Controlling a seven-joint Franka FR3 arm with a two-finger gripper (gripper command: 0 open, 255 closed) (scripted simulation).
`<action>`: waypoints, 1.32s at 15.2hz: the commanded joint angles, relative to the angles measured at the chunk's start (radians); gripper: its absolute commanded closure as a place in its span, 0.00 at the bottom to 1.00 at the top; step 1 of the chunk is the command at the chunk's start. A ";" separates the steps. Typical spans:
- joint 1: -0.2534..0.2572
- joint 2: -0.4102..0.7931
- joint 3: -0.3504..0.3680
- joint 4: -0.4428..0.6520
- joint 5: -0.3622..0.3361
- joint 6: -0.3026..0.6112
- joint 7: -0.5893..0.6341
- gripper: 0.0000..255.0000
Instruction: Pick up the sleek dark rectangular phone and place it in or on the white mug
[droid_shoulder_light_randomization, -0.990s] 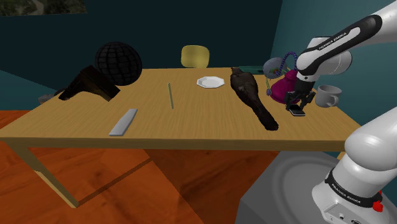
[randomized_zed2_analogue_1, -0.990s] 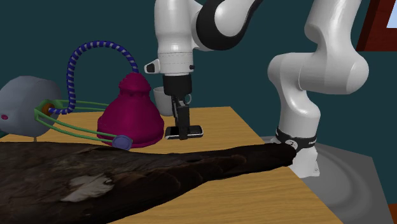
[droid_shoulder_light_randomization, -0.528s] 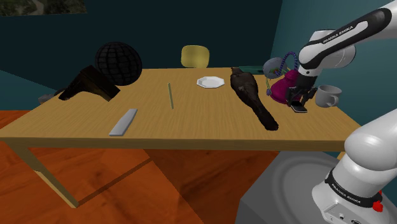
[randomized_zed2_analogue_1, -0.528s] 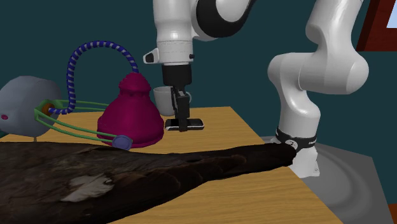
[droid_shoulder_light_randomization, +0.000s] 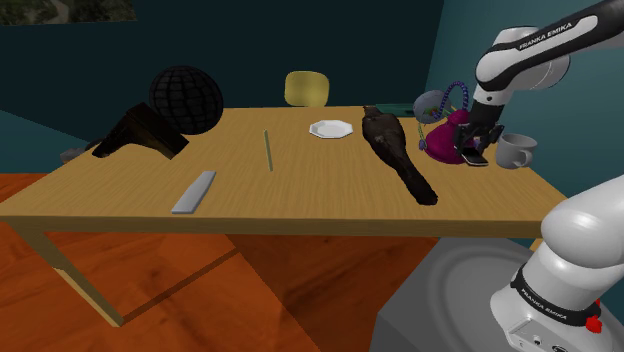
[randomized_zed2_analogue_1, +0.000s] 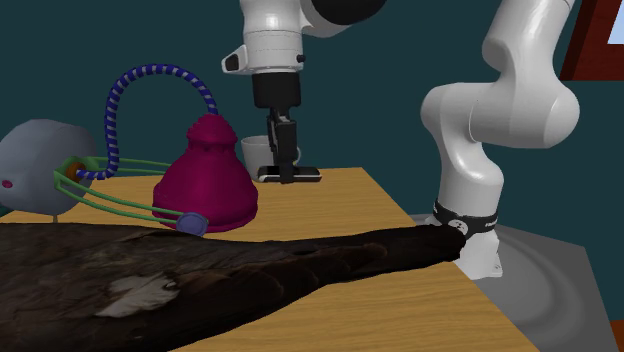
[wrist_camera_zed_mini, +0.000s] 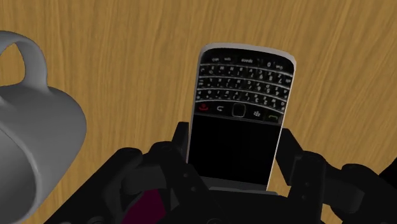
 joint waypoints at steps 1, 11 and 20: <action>-0.002 -0.018 0.006 0.015 -0.001 -0.034 0.004 1.00; -0.002 -0.069 0.031 0.114 0.003 -0.183 0.015 1.00; -0.009 -0.086 0.028 0.212 0.001 -0.295 -0.005 1.00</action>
